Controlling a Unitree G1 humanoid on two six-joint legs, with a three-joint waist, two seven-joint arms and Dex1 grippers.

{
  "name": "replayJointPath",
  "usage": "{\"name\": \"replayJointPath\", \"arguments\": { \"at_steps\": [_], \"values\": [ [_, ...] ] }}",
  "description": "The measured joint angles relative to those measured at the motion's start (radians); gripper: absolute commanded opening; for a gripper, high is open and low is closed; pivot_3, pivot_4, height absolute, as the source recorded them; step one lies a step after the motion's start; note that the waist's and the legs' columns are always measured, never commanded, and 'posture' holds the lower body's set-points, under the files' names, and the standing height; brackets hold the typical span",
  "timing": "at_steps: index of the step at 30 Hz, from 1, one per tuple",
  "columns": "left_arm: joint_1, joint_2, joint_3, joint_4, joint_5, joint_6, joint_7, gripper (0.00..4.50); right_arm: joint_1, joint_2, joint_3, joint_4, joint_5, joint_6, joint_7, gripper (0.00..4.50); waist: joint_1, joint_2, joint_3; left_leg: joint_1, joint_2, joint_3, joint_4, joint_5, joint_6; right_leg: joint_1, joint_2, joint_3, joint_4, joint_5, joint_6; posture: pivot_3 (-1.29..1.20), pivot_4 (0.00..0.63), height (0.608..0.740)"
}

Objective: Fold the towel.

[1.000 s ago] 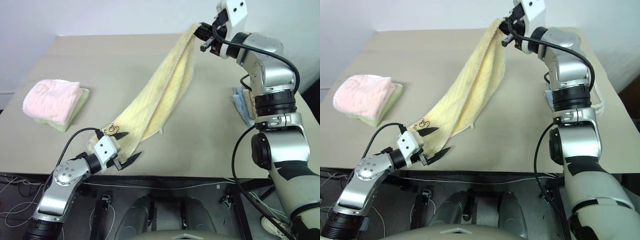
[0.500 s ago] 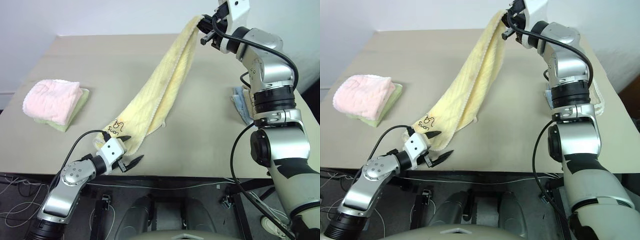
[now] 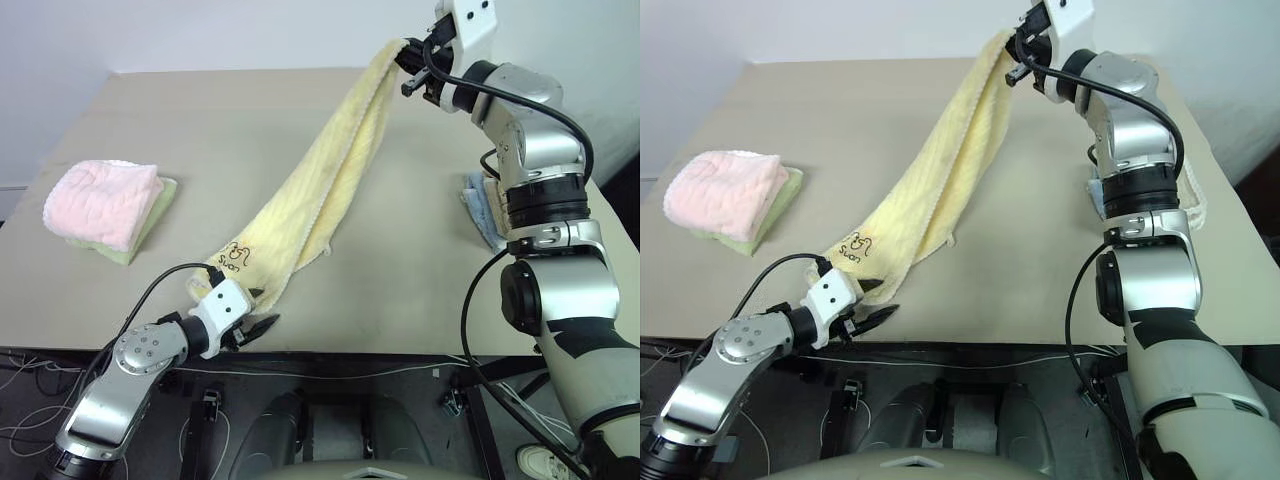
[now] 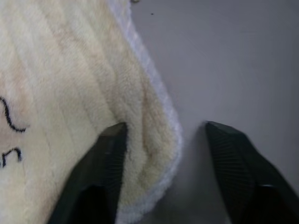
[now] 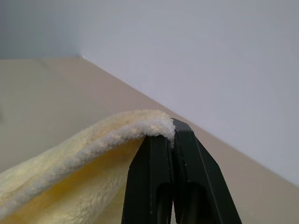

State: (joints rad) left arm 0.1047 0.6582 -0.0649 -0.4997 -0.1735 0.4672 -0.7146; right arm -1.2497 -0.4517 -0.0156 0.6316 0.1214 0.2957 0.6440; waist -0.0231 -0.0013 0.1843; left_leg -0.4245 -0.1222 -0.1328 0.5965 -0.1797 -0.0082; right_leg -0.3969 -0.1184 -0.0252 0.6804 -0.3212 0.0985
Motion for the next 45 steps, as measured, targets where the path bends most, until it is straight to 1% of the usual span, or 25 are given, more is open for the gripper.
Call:
{"name": "replayJointPath", "arguments": {
  "at_steps": [5,9,12,14,15,17,20,23,25,28,30,33,35,38,40,42,45],
  "values": [
    [-0.009,-0.003,0.011,-0.011,-0.035,0.062,0.014,0.09,0.000,0.000,0.000,0.011,-0.003,-0.015,-0.004,0.00,0.001,0.000,0.000,0.000,0.000,0.000,0.000,0.000,0.000,0.000,0.000,0.000,0.001,0.000,0.000,0.00,0.150,0.740],
    [-0.024,-0.003,0.033,0.001,-0.066,0.095,0.018,0.04,0.000,-0.001,0.000,0.025,-0.019,-0.021,-0.011,0.00,0.001,0.000,0.000,0.000,0.000,0.000,0.000,0.000,-0.001,0.000,0.000,0.000,0.001,0.000,0.000,0.00,0.150,0.740],
    [-0.032,-0.004,0.085,0.028,-0.120,0.118,0.009,0.04,0.000,-0.003,0.000,0.032,-0.022,-0.029,-0.011,0.00,0.001,0.000,0.000,0.000,0.000,0.000,0.000,0.000,-0.001,0.000,0.000,0.000,0.001,0.000,0.000,0.00,0.150,0.740],
    [-0.046,-0.007,0.162,0.057,-0.207,0.135,-0.028,0.04,0.000,-0.005,-0.001,0.037,-0.022,-0.036,-0.014,0.00,0.001,0.000,0.000,0.000,0.000,0.000,0.000,0.001,-0.001,0.000,0.000,0.000,0.001,0.000,0.000,0.00,0.150,0.740],
    [-0.066,-0.004,0.234,0.081,-0.278,0.141,-0.064,0.04,0.000,-0.009,-0.002,0.041,-0.022,-0.041,-0.018,0.00,0.003,-0.001,0.000,0.000,0.000,0.000,0.000,0.001,-0.001,-0.001,0.000,0.000,0.001,0.000,0.000,0.00,0.150,0.740],
    [-0.120,0.034,0.382,0.111,-0.396,0.155,-0.120,0.04,0.000,-0.016,-0.003,0.051,-0.022,-0.044,-0.028,0.00,0.003,-0.001,0.000,-0.001,0.000,-0.001,0.000,0.001,-0.001,-0.001,0.000,-0.001,0.001,0.000,0.000,0.00,0.150,0.740],
    [-0.199,0.108,0.500,0.178,-0.511,0.190,-0.179,0.04,0.000,-0.032,-0.004,0.073,-0.026,-0.056,-0.042,0.00,0.004,-0.001,0.000,-0.001,0.000,0.000,0.000,0.001,-0.001,0.000,0.000,-0.001,0.000,0.000,0.000,0.00,0.150,0.740],
    [-0.312,0.188,0.566,0.290,-0.570,0.231,-0.204,0.04,0.000,-0.046,-0.016,0.100,-0.030,-0.066,-0.063,0.00,0.004,-0.001,0.001,-0.001,0.000,0.000,0.000,0.001,-0.001,0.000,0.000,-0.001,0.000,0.000,0.000,0.00,0.150,0.740],
    [-0.407,0.217,0.570,0.356,-0.589,0.247,-0.209,0.04,-0.002,-0.054,-0.028,0.115,-0.031,-0.078,-0.078,0.00,0.003,-0.001,0.001,-0.001,-0.001,0.000,0.000,0.001,-0.001,0.000,0.000,-0.001,0.000,0.000,0.000,0.00,0.150,0.740],
    [-0.618,0.246,0.523,0.539,-0.565,0.235,-0.206,0.04,-0.019,-0.071,-0.038,0.165,-0.040,-0.105,-0.112,0.00,0.004,-0.002,0.001,-0.001,-0.001,0.000,0.000,0.001,-0.002,0.000,0.001,-0.001,0.001,0.000,0.000,0.00,0.150,0.740],
    [-0.769,0.254,0.466,0.712,-0.494,0.170,-0.202,0.04,-0.042,-0.078,-0.042,0.207,-0.046,-0.127,-0.139,0.00,0.002,-0.002,0.002,-0.001,-0.001,0.000,0.000,0.002,-0.002,-0.001,0.001,-0.001,0.001,0.000,0.000,0.00,0.150,0.740],
    [-0.982,0.253,0.358,1.015,-0.357,0.018,-0.209,0.04,-0.093,-0.079,-0.046,0.278,-0.063,-0.168,-0.172,0.00,-0.010,-0.003,0.002,-0.001,-0.001,0.001,0.000,0.004,-0.006,-0.001,0.001,-0.002,0.002,0.000,0.000,0.00,0.150,0.740],
    [-1.163,0.236,0.287,1.255,-0.250,-0.125,-0.209,0.04,-0.135,-0.077,-0.044,0.333,-0.072,-0.201,-0.196,0.00,-0.019,-0.008,0.005,-0.001,-0.001,0.001,0.000,0.004,-0.006,-0.002,0.001,-0.002,0.002,0.000,0.000,0.00,0.150,0.740],
    [-1.361,0.213,0.241,1.504,-0.149,-0.313,-0.198,0.04,-0.174,-0.085,-0.044,0.370,-0.078,-0.237,-0.206,0.00,-0.027,-0.010,0.006,-0.003,-0.002,0.003,0.000,0.004,-0.006,-0.002,0.000,-0.001,0.000,0.001,0.001,0.00,0.150,0.740],
    [-1.426,0.210,0.224,1.600,-0.095,-0.400,-0.195,0.04,-0.172,-0.097,-0.044,0.361,-0.076,-0.244,-0.175,0.00,-0.034,-0.010,0.006,-0.003,-0.002,0.004,0.000,0.004,-0.006,-0.002,0.000,-0.001,0.000,0.000,0.002,0.00,0.150,0.740],
    [-1.438,0.210,0.204,1.654,-0.054,-0.453,-0.215,0.04,-0.142,-0.120,-0.045,0.308,-0.061,-0.233,-0.121,0.00,-0.042,-0.010,0.006,-0.003,-0.002,0.004,-0.001,0.004,-0.005,-0.002,0.000,-0.001,0.001,0.000,0.003,0.00,0.150,0.740],
    [-1.407,0.210,0.195,1.696,-0.030,-0.458,-0.301,0.04,0.003,-0.173,-0.047,0.104,-0.018,-0.171,-0.016,0.00,-0.047,-0.011,0.006,-0.004,-0.002,0.004,0.000,0.003,-0.005,-0.002,0.000,-0.001,0.001,-0.001,0.004,0.00,0.150,0.740]
  ]
}}
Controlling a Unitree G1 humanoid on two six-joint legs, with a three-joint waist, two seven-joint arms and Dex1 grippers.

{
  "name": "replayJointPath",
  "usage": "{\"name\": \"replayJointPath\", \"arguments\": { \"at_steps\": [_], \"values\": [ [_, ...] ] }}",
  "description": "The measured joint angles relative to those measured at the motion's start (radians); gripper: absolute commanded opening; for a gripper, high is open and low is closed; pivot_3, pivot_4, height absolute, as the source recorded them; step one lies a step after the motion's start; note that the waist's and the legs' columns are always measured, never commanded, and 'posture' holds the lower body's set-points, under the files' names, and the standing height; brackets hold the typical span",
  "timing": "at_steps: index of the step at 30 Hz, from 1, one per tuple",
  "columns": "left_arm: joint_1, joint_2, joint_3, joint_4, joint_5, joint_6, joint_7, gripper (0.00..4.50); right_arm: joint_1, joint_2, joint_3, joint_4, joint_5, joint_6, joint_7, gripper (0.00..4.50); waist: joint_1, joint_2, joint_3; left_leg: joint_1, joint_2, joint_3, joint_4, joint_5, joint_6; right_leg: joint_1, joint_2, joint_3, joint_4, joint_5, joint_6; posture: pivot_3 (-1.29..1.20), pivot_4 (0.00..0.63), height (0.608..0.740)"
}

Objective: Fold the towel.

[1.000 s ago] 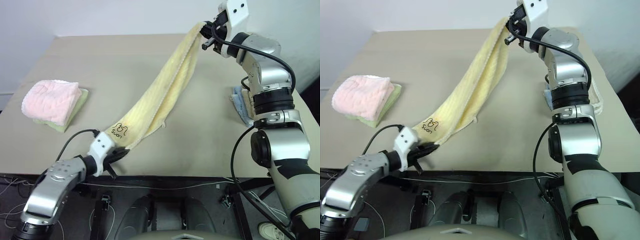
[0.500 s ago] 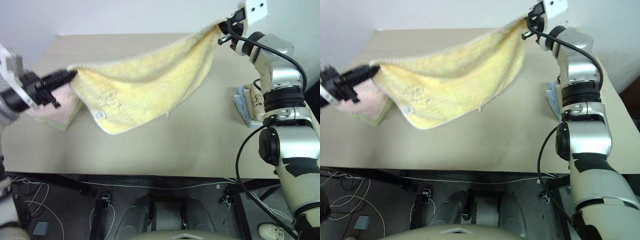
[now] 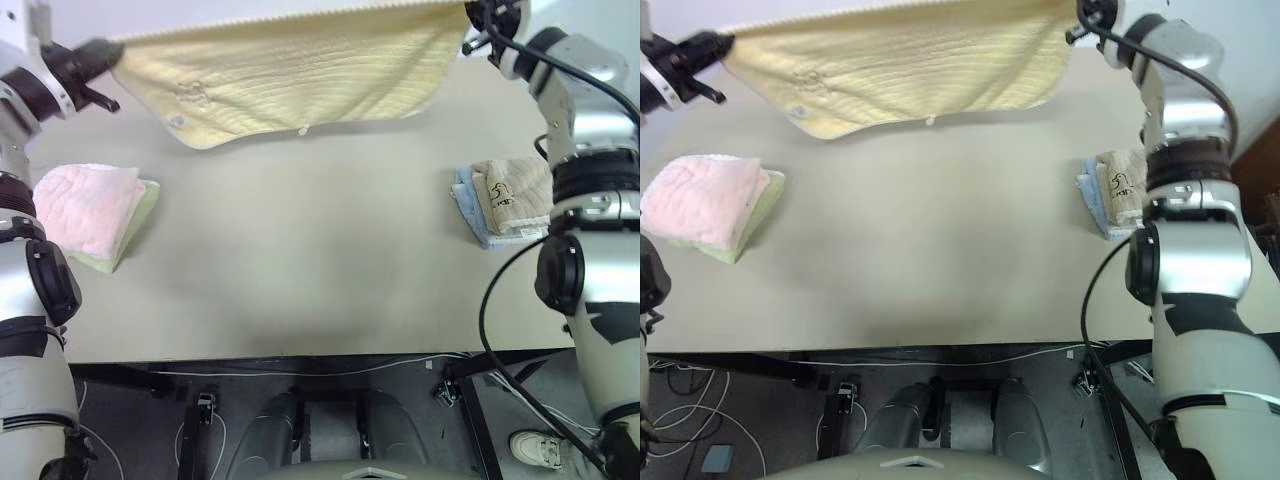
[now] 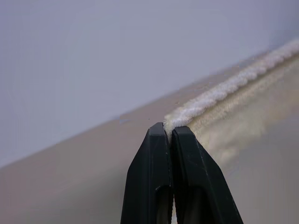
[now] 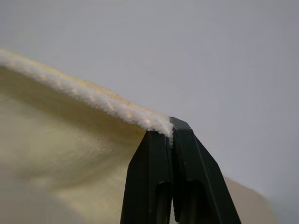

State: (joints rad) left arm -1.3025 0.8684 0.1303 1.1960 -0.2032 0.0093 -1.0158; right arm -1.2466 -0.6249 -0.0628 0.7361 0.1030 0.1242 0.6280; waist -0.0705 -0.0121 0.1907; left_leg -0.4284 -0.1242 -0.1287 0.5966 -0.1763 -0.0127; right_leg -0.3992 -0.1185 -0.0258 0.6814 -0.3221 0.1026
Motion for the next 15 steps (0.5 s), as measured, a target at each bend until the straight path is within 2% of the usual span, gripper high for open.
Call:
{"name": "replayJointPath", "arguments": {
  "at_steps": [3,6,10,15],
  "values": [
    [0.112,0.020,-0.002,-0.027,0.004,0.018,-0.151,0.04,0.226,-0.063,-0.002,-0.269,0.065,0.128,0.104,0.00,-0.004,0.000,0.000,0.000,0.000,0.001,0.001,0.000,0.001,-0.001,0.000,0.001,0.001,0.000,0.000,0.00,0.150,0.740],
    [0.238,0.039,-0.001,-0.097,-0.004,0.062,-0.259,0.04,0.389,-0.120,-0.002,-0.467,0.118,0.250,0.173,0.00,-0.003,0.000,0.000,-0.002,0.001,0.002,0.004,-0.001,0.002,-0.005,0.000,0.003,0.004,0.000,0.000,0.00,0.150,0.740],
    [0.459,0.086,0.025,-0.337,-0.063,0.165,-0.362,0.04,0.542,-0.220,-0.042,-0.712,0.198,0.383,0.240,0.00,0.000,0.001,0.000,-0.003,0.001,0.001,0.007,-0.003,0.005,-0.005,0.000,0.004,0.007,0.000,0.000,0.00,0.150,0.740],
    [0.828,0.167,0.140,-0.729,-0.180,0.348,-0.384,0.04,0.781,-0.316,-0.108,-0.950,0.311,0.516,0.327,0.00,0.008,0.001,0.000,-0.003,0.003,0.000,0.011,-0.004,0.007,-0.003,-0.001,0.005,0.006,0.001,-0.001,0.00,0.150,0.740]
  ]
}}
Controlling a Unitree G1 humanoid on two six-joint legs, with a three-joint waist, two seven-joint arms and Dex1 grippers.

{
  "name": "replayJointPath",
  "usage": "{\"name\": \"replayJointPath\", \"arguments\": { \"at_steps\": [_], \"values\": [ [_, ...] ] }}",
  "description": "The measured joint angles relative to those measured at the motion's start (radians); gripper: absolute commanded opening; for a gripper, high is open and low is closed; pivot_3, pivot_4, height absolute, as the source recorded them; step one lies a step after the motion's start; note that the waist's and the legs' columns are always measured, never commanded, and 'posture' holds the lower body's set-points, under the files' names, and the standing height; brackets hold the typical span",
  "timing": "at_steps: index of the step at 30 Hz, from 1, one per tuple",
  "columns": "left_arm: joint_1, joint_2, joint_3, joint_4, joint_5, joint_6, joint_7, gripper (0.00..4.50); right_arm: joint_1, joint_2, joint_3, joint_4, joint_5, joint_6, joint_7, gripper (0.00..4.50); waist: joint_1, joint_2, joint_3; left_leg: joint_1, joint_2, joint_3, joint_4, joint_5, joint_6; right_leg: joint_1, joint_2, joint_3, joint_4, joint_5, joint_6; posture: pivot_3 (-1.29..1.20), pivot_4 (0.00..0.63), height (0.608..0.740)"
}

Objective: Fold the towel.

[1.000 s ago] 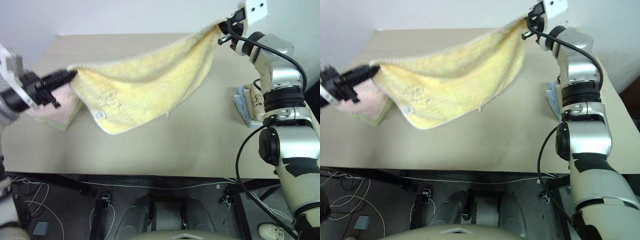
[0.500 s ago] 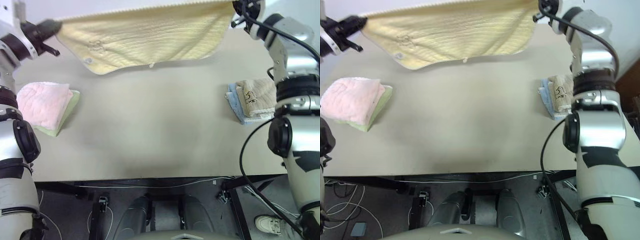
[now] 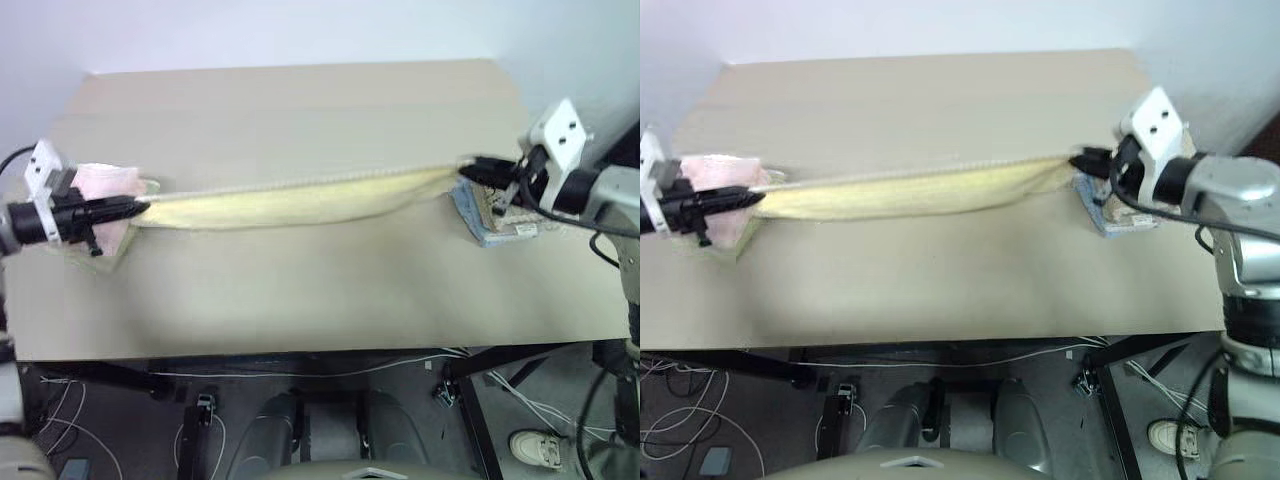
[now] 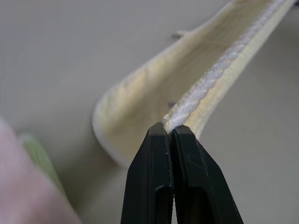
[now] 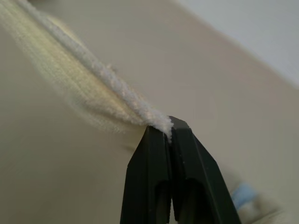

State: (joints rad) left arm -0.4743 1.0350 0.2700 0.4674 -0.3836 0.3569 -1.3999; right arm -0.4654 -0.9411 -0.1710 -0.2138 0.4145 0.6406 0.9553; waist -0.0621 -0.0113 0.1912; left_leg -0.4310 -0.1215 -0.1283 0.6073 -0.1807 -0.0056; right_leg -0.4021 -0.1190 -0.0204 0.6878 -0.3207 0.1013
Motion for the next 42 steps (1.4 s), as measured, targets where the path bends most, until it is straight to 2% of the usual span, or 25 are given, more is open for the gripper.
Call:
{"name": "replayJointPath", "arguments": {
  "at_steps": [6,14,18,22,25,28,37,42],
  "values": [
    [0.237,0.059,0.100,-0.192,-0.064,0.127,0.012,0.04,0.216,-0.094,-0.040,-0.146,0.074,0.052,0.099,0.00,0.026,0.000,0.000,0.000,0.003,0.000,0.002,0.000,0.000,0.002,0.001,0.000,-0.003,0.001,-0.001,0.00,0.150,0.740],
    [0.529,0.086,0.212,-0.335,-0.090,0.205,0.006,0.04,0.444,-0.140,-0.084,-0.276,0.128,0.051,0.185,0.00,0.046,0.000,0.000,-0.001,0.004,0.002,0.001,-0.002,0.002,0.002,0.001,0.001,-0.009,0.001,-0.002,0.00,0.150,0.740],
    [0.714,0.068,0.283,-0.419,-0.099,0.243,0.006,0.04,0.560,-0.150,-0.099,-0.333,0.141,0.049,0.220,0.00,0.052,0.001,0.000,-0.002,0.004,0.002,0.000,-0.003,0.003,0.003,0.001,0.001,-0.013,0.000,-0.004,0.00,0.150,0.740],
    [0.810,0.018,0.337,-0.484,-0.123,0.286,0.026,0.04,0.621,-0.152,-0.167,-0.366,0.193,0.075,0.249,0.00,0.052,0.000,0.000,-0.002,0.005,0.002,0.000,-0.005,0.002,0.006,0.001,0.000,-0.020,0.001,-0.006,0.00,0.150,0.740],
    [0.815,0.017,0.364,-0.506,-0.132,0.293,0.040,0.04,0.655,-0.165,-0.197,-0.387,0.213,0.079,0.278,0.00,0.056,0.000,-0.001,-0.002,0.006,0.002,0.000,-0.006,0.002,0.008,0.001,-0.001,-0.023,0.002,-0.006,0.00,0.150,0.740],
    [0.767,0.017,0.366,-0.505,-0.143,0.293,0.059,0.04,0.627,-0.170,-0.186,-0.362,0.210,0.067,0.279,0.00,0.054,0.000,-0.001,-0.002,0.006,0.003,0.000,-0.006,0.003,0.008,0.001,-0.001,-0.024,0.002,-0.006,0.00,0.150,0.740],
    [0.574,0.047,0.269,-0.401,-0.150,0.292,0.075,0.04,0.357,-0.157,-0.018,-0.154,0.179,0.014,0.271,0.00,0.049,0.000,-0.001,-0.002,0.006,0.004,-0.002,-0.005,0.005,0.006,0.001,0.000,-0.025,0.003,-0.004,0.00,0.150,0.740],
    [0.474,0.070,0.206,-0.263,-0.124,0.241,0.062,0.04,0.179,-0.056,0.124,0.014,0.128,-0.027,0.269,0.00,0.048,0.001,0.000,-0.002,0.006,0.004,-0.002,-0.005,0.005,0.005,0.002,0.000,-0.025,0.004,-0.002,0.00,0.150,0.740]
  ]
}}
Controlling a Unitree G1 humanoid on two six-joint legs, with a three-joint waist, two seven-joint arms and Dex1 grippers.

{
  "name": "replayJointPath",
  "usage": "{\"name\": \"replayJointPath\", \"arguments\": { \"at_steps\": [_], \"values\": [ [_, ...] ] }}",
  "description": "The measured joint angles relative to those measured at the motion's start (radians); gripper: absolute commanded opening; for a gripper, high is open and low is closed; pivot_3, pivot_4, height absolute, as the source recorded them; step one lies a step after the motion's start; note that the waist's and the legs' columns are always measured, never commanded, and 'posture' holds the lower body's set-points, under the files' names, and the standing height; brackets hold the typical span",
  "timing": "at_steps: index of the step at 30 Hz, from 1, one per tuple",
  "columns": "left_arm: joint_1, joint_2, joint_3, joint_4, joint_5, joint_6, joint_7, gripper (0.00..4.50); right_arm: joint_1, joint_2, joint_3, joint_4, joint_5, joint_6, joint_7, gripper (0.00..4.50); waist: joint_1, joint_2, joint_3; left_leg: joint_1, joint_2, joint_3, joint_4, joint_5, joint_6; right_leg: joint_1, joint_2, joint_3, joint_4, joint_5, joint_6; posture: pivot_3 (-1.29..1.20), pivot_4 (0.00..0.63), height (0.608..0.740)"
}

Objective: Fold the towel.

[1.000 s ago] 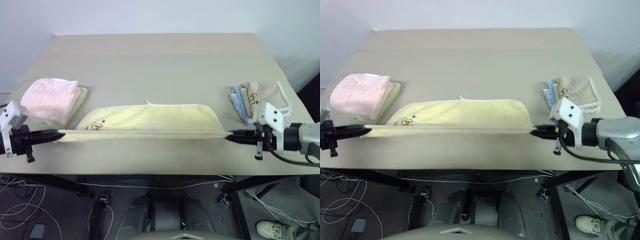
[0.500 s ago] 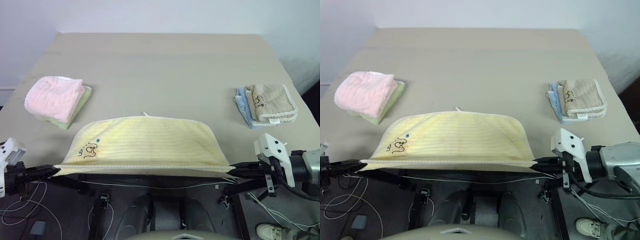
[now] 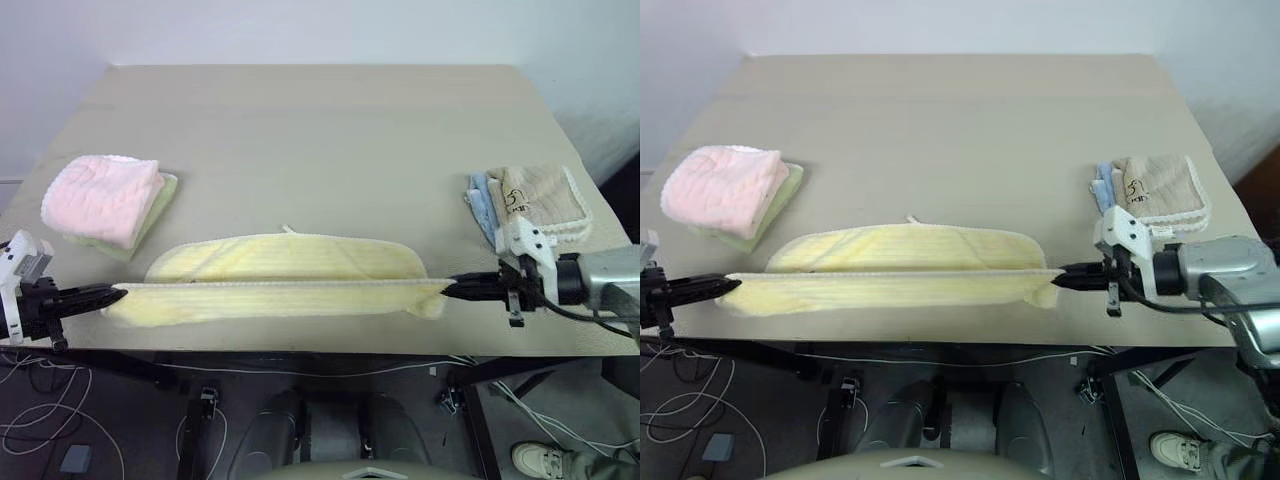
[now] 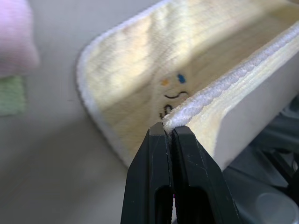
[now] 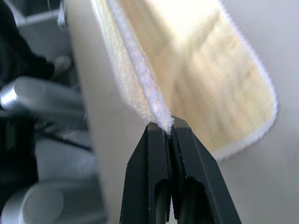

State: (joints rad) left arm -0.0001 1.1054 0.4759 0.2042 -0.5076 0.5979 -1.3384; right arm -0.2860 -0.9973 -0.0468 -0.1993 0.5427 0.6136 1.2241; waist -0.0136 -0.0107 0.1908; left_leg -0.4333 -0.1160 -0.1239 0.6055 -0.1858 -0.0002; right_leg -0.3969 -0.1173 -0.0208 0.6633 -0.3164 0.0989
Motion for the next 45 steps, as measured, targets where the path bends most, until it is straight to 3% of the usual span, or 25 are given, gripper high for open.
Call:
{"name": "replayJointPath", "arguments": {
  "at_steps": [9,18,31,45],
  "values": [
    [-0.221,0.007,-0.159,0.270,0.073,-0.154,-0.053,0.04,-0.200,0.131,0.145,0.276,-0.127,-0.119,0.006,0.00,0.003,0.000,0.000,0.000,-0.001,0.000,0.001,0.000,0.000,-0.004,0.001,0.000,0.002,0.004,0.005,0.00,0.150,0.740],
    [-0.396,-0.059,-0.229,0.452,0.117,-0.244,-0.038,0.04,-0.332,0.208,0.159,0.478,-0.210,-0.196,0.004,0.00,-0.008,0.000,0.000,0.000,0.000,0.005,0.003,0.001,0.000,-0.003,0.003,0.006,0.006,0.007,0.007,0.00,0.150,0.740],
    [-0.519,-0.149,-0.275,0.682,0.214,-0.443,0.023,0.04,-0.435,0.340,0.162,0.701,-0.324,-0.312,-0.075,0.00,-0.003,-0.001,0.000,0.000,0.000,0.010,0.007,0.001,0.000,-0.008,0.005,0.011,0.013,0.008,0.007,0.00,0.150,0.740],
    [-0.567,-0.197,-0.263,0.736,0.212,-0.522,0.030,0.04,-0.438,0.336,0.147,0.753,-0.364,-0.357,-0.084,0.00,-0.007,-0.001,0.000,0.000,0.000,0.013,0.009,0.002,-0.001,-0.010,0.005,0.015,0.019,0.008,0.007,0.00,0.150,0.740]
  ]
}}
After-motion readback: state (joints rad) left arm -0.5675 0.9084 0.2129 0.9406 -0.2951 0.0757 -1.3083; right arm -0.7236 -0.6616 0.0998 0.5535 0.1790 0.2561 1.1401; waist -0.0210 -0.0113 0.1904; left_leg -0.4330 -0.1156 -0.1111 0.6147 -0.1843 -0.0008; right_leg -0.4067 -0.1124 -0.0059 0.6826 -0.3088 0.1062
